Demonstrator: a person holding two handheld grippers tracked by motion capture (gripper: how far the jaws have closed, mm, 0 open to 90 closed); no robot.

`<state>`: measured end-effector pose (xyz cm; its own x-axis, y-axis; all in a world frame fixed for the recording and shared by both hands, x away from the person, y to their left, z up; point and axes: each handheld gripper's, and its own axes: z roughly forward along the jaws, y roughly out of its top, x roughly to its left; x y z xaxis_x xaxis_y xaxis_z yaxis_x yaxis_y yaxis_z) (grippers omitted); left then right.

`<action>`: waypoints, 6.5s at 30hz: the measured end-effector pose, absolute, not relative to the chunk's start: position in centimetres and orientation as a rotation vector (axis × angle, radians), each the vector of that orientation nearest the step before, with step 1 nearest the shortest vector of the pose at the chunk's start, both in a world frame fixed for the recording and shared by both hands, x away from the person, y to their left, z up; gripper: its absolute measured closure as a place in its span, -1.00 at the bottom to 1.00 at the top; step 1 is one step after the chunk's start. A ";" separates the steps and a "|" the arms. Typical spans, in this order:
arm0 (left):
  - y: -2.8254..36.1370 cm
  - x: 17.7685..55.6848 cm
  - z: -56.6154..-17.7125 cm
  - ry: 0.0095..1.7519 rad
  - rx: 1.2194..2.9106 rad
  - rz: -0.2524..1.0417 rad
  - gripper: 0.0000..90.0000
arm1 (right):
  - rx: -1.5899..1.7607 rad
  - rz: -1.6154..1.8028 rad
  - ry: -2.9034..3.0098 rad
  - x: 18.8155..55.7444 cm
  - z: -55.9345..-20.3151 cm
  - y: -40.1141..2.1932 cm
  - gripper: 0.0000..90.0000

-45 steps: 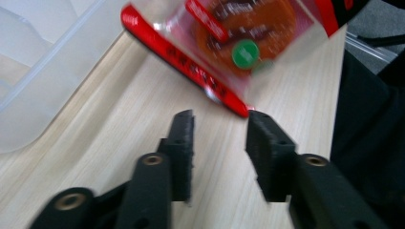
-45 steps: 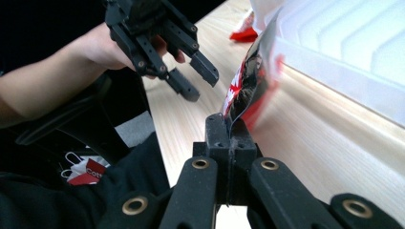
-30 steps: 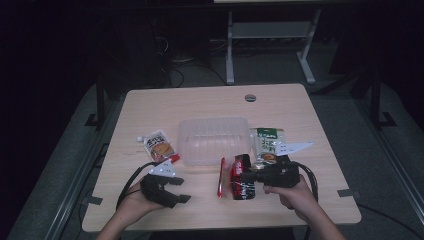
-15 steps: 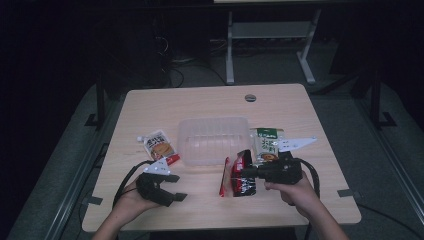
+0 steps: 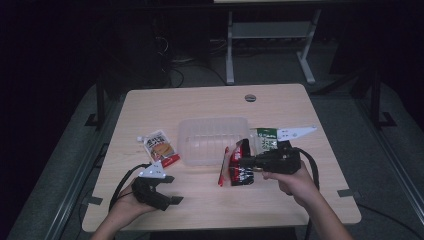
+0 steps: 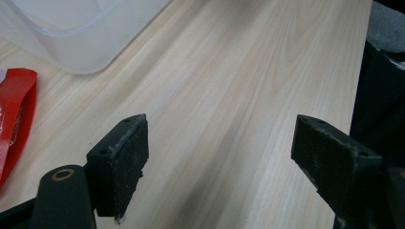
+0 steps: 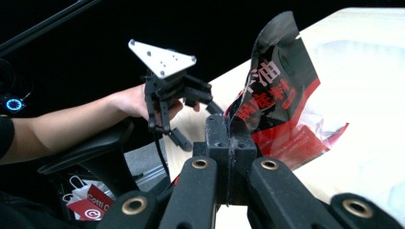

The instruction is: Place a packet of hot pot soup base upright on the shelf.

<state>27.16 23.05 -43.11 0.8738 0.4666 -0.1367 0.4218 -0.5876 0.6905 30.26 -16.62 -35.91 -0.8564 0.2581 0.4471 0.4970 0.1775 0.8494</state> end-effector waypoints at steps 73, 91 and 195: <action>22.9 27.7 -44.3 0.665 2.317 0.018 -0.65 | -0.734 -1.563 -2.382 41.2 -35.9 -6.2 1.00; 22.9 27.7 -44.3 0.663 2.330 0.014 -0.65 | -0.814 -1.506 -2.371 43.1 -38.5 -4.7 0.99; 25.7 31.6 -41.0 0.885 2.243 0.229 0.99 | -1.149 -1.286 -2.826 26.0 -44.0 -21.1 -0.49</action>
